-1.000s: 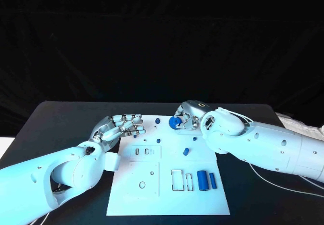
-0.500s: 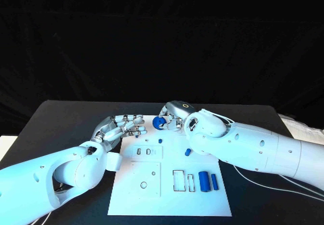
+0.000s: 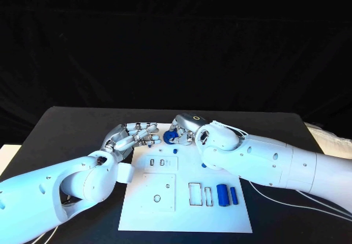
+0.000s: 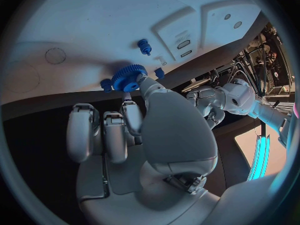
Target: Assemble the parts on the task board
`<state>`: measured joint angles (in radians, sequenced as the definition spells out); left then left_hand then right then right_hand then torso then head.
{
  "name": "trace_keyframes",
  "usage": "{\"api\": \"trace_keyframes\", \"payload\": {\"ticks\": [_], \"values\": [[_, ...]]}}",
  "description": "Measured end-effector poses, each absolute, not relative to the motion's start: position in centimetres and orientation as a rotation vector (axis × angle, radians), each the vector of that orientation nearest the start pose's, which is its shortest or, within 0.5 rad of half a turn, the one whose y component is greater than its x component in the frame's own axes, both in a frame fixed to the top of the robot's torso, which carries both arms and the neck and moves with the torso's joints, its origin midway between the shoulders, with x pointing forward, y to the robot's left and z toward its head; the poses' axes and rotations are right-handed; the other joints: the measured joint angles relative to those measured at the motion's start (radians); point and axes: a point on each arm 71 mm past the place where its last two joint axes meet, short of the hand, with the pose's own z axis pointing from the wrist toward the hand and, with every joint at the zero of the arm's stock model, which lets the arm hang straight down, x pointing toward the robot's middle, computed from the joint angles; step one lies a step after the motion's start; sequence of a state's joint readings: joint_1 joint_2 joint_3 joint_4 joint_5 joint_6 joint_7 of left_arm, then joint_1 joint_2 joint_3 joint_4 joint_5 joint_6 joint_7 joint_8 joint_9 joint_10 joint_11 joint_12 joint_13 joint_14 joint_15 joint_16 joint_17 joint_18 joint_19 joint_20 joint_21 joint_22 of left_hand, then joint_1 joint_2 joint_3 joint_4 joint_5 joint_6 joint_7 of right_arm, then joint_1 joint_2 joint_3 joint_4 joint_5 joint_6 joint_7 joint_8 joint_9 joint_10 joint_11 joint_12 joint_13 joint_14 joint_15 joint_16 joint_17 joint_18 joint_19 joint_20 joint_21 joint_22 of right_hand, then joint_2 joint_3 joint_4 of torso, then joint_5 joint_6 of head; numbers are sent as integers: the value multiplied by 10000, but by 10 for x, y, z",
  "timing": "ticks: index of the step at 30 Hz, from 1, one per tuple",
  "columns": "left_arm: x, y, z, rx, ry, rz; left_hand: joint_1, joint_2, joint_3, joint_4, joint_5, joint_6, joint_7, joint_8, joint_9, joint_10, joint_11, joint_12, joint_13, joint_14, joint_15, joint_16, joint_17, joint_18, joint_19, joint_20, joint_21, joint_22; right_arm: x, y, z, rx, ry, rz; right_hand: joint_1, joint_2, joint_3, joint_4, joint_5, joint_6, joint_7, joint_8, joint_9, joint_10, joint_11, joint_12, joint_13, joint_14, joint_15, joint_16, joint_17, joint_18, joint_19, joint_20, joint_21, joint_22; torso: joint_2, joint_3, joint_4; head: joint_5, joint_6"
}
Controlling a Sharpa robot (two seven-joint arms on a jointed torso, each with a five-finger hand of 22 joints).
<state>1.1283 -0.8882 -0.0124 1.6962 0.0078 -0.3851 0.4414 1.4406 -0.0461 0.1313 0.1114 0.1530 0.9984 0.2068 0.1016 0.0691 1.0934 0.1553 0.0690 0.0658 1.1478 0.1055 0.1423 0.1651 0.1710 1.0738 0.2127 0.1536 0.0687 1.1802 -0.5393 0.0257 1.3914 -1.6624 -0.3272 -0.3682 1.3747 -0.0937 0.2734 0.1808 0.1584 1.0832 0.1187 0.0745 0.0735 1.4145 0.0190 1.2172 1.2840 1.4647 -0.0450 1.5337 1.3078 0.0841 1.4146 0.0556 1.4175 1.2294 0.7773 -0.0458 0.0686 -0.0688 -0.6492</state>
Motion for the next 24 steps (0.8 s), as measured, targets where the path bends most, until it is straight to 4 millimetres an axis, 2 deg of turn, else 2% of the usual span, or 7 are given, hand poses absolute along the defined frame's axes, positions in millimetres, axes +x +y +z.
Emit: {"api": "trace_keyframes", "payload": {"ticks": [2,5,6,9,12,21,24], "values": [[448,185,-184,-11510,14093,-16221,0,0,0,0,0,0,0,0,0,0,0,0,0,0,0,0,0,1,0,0,0,0,507,-92,-173,-1812,15752,5327,-38,-38,0,0,3,1,1,-18,1,-2,2,-103,-38,0,1,0,0,0,0,0,0,-17,-3,3,-1,1,-5],[448,185,-184,-11510,14092,-16221,0,0,0,0,0,0,0,0,0,0,0,0,0,0,0,0,0,1,0,0,0,0,509,-93,-173,-1792,15739,5268,-159,-159,14,15,18,7,4,-77,26,-196,136,-461,-289,-1,1,0,-1,1,0,0,0,-46,-3,12,-7,-3,-9],[448,185,-184,-11510,14092,-16220,0,0,0,0,0,0,0,0,0,0,0,0,0,0,0,0,-1,0,0,0,0,0,509,-94,-173,-1778,15732,5243,-198,-198,20,28,28,-89,71,-100,32,-313,182,-628,-403,8,11,0,-1,1,-2,12,0,-61,-3,12,-8,-6,-10],[448,186,-184,-11511,14092,-16217,0,0,0,0,0,0,0,0,0,0,0,0,0,0,0,0,-1,0,0,0,0,0,511,-97,-174,-1712,15748,5115,-392,-210,-52,104,-258,-863,233,-89,-2,-656,328,-1228,-825,-3,152,0,-1,1,-39,148,0,-104,-4,12,-12,-21,-5],[448,186,-184,-11511,14092,-16217,0,0,0,0,0,0,0,0,0,0,0,0,0,0,0,0,-1,0,0,0,0,0,511,-99,-179,-1672,15854,5008,-560,-382,-183,210,-387,-1386,322,-116,-91,-837,440,-1551,-1058,18,239,0,-2,2,-56,238,0,-125,-4,12,-13,-29,0],[448,185,-184,-11515,14103,-16218,0,0,42,-41,0,0,0,1,0,0,0,0,0,0,0,-40,8,0,0,0,1,1,512,-98,-179,-1591,15881,4951,-611,-463,-334,360,-269,-1507,379,-115,-73,-844,448,-1611,-1121,18,238,0,-3,2,-38,290,0,-136,-1,14,-1,-48,-1],[448,185,-184,-11516,14106,-16217,0,0,42,-41,0,0,0,1,0,0,0,0,0,0,0,-40,7,0,0,0,0,1,511,-99,-179,-1573,15873,4956,-611,-463,-405,431,-214,-1458,330,-115,-54,-844,448,-1611,-1098,18,238,0,-3,2,-38,290,0,-146,-1,14,-1,-48,-10]]}}
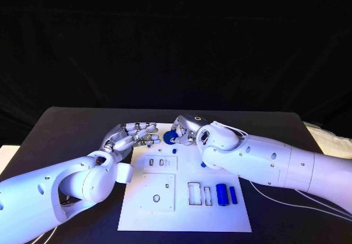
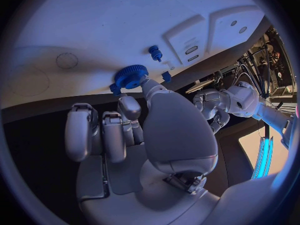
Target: Assemble the parts on the task board
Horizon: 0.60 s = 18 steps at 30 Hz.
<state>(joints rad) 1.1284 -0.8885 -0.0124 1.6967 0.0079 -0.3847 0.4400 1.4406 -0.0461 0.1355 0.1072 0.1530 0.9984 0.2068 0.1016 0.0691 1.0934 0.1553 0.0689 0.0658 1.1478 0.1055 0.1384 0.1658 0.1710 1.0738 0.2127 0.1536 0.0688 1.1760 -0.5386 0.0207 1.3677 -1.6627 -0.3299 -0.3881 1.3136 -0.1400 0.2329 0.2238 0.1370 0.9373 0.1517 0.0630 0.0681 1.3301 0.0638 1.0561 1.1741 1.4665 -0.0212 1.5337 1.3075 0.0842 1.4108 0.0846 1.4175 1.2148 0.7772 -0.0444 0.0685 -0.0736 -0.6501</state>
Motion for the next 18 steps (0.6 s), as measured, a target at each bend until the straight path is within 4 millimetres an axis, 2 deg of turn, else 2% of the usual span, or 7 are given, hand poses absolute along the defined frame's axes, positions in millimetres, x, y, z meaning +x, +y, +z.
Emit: {"api": "trace_keyframes", "payload": {"ticks": [6,9,12,13,18], "values": [[448,186,-185,-11522,14111,-16209,0,0,0,0,0,0,0,0,0,0,0,0,0,0,0,0,-1,0,0,0,0,0,506,-108,-175,-1419,15669,5121,0,0,-23,82,165,179,-39,26,23,24,-23,194,130,0,0,0,-1,0,0,0,0,62,-1,4,-1,9,-10],[449,187,-185,-11531,14104,-16178,0,0,0,0,0,0,0,0,0,0,0,0,0,0,0,0,-1,0,0,0,0,0,500,-125,-168,-1155,15397,5322,0,0,-23,82,256,263,-72,61,34,95,-93,352,246,0,0,0,-1,1,0,0,0,136,-9,9,-13,8,-11],[449,189,-185,-11544,14090,-16130,0,0,0,0,0,0,0,1,0,0,0,0,0,0,0,0,-1,0,0,0,0,0,496,-151,-160,-799,15192,5456,70,71,9,51,256,366,-109,61,34,200,-93,497,351,0,-1,0,-2,1,0,0,0,204,-29,11,-40,-5,-2],[449,189,-185,-11547,14084,-16116,0,0,0,0,0,0,0,-20,0,0,0,0,0,0,0,0,-1,0,0,0,0,0,495,-161,-157,-676,15164,5477,152,95,52,8,256,401,-76,61,34,219,-112,564,404,0,-1,0,-2,1,0,0,0,219,-35,10,-52,-10,-1],[450,193,-186,-11567,14050,-16034,0,0,-28,-28,0,0,0,-40,0,0,0,0,0,0,0,0,-1,0,0,0,0,0,495,-216,-152,-1,15235,5695,569,65,157,-353,113,471,-72,61,34,324,-111,727,547,0,-1,60,-2,0,0,-1,51,258,-84,27,-170,-20,-2]]}}
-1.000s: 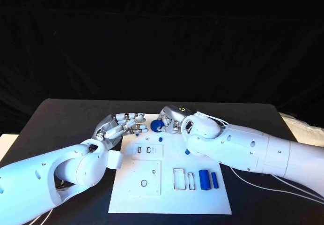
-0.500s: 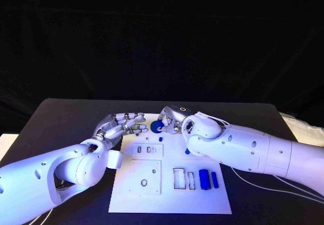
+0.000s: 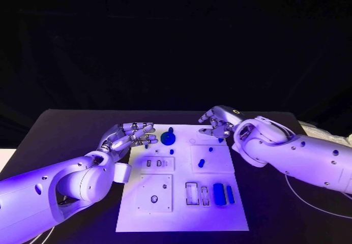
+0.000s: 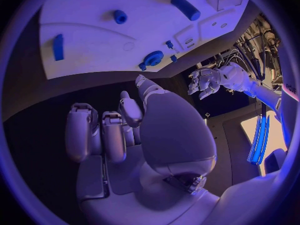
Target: Assemble the parts on the task board
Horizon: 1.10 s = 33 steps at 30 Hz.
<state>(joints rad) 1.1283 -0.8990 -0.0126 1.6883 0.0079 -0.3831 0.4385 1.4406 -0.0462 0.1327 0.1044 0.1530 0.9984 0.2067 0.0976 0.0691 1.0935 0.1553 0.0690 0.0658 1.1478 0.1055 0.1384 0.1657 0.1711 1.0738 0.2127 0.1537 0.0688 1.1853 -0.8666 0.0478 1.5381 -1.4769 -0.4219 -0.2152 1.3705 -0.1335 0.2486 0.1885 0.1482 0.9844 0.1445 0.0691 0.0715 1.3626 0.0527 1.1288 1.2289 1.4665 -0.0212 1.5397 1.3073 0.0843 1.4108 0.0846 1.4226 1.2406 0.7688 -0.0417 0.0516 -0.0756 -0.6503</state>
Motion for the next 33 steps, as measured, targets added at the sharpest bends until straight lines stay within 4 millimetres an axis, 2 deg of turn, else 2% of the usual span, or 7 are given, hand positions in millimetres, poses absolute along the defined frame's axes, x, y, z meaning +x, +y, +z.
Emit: {"api": "trace_keyframes", "payload": {"ticks": [6,10,14,20,33], "values": [[451,194,-186,-11569,14044,-16025,0,0,0,0,0,0,0,0,0,0,0,0,0,0,0,0,7,-1,0,0,0,0,494,-264,-155,364,15271,5984,132,-132,-56,-137,-16,0,0,0,-20,0,0,0,-11,0,0,0,8,0,36,36,13,26,-41,57,-140,19,27],[451,194,-186,-11567,14048,-16034,0,0,0,0,0,0,0,0,0,0,0,0,0,0,0,0,7,0,0,0,0,0,491,-283,-162,448,15367,6131,173,-173,-107,-189,-16,0,0,0,-30,-24,24,-68,-58,0,0,0,8,-1,36,36,13,12,-59,98,-205,-12,31],[452,195,-186,-11573,14038,-16012,0,0,0,0,0,0,0,0,0,0,0,0,0,0,0,0,7,0,0,0,0,0,490,-295,-171,529,15524,6165,182,-182,-129,-210,30,0,0,0,-30,-39,39,-68,-68,0,0,0,7,0,36,36,13,3,-69,132,-241,-28,23],[453,195,-187,-11574,14034,-16003,0,0,0,0,0,0,0,0,0,0,0,0,0,0,0,0,6,-1,0,0,0,0,491,-305,-183,653,15757,6178,182,-182,-130,-210,48,0,0,0,-29,-39,39,-107,-68,0,0,0,6,-1,36,36,12,3,-69,187,-273,-27,23],[454,194,-188,-11575,14052,-16022,32,32,0,1,0,0,0,0,0,0,0,0,0,0,0,0,13,-1,24,-24,-29,0,503,-298,-200,784,16018,6260,183,-180,-154,-233,106,-34,33,0,-29,-39,39,-107,-68,0,-1,0,5,-1,36,35,12,3,-60,190,-282,13,-36]]}}
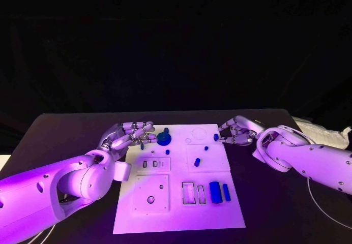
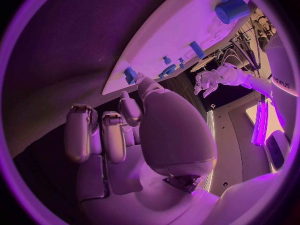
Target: Assemble the parts on the task board
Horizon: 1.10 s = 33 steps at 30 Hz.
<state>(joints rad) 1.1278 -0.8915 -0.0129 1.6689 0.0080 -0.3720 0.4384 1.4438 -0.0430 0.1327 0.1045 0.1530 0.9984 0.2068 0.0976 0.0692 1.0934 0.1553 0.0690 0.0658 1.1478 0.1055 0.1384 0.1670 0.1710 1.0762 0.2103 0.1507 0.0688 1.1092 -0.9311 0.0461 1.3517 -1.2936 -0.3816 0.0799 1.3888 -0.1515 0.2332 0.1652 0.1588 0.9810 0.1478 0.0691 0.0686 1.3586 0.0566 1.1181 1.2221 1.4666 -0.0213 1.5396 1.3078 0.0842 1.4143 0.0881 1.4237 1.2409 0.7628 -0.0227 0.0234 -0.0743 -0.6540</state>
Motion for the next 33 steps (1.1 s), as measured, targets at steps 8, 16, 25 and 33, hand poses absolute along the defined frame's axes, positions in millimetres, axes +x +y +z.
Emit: {"api": "trace_keyframes", "payload": {"ticks": [8,16,25,33], "values": [[454,192,-188,-11567,14087,-16075,9,9,0,0,0,0,0,0,0,-35,35,0,0,0,0,0,4,0,12,-12,-19,0,509,-286,-209,792,16192,6393,157,157,41,-41,0,0,0,0,0,0,0,0,35,0,0,3,-1,0,0,0,0,0,4,1,4,20,-42],[454,192,-188,-11576,14101,-16066,9,9,0,0,0,0,0,0,0,-35,35,0,0,0,0,0,4,1,12,-12,-19,0,511,-282,-214,792,16312,6416,193,193,70,-69,0,0,0,0,0,0,0,0,55,0,0,39,-2,0,0,0,-1,0,3,2,16,35,-82],[454,193,-188,-11586,14113,-16053,9,9,0,0,0,0,0,0,0,-35,35,0,0,0,0,0,3,0,12,-12,-19,0,512,-280,-216,751,16408,6473,302,302,139,-138,0,298,-47,47,43,1,0,150,159,0,0,39,-3,0,-1,0,-1,30,0,12,0,68,-112],[454,193,-188,-11594,14127,-16047,9,9,0,0,0,0,0,0,0,-35,35,0,0,0,0,0,2,1,12,-12,-19,0,512,-281,-216,719,16492,6477,322,544,236,-288,-120,775,-159,235,105,76,-75,224,215,0,0,39,-4,1,39,-40,-1,59,0,19,0,-12,-144]]}}
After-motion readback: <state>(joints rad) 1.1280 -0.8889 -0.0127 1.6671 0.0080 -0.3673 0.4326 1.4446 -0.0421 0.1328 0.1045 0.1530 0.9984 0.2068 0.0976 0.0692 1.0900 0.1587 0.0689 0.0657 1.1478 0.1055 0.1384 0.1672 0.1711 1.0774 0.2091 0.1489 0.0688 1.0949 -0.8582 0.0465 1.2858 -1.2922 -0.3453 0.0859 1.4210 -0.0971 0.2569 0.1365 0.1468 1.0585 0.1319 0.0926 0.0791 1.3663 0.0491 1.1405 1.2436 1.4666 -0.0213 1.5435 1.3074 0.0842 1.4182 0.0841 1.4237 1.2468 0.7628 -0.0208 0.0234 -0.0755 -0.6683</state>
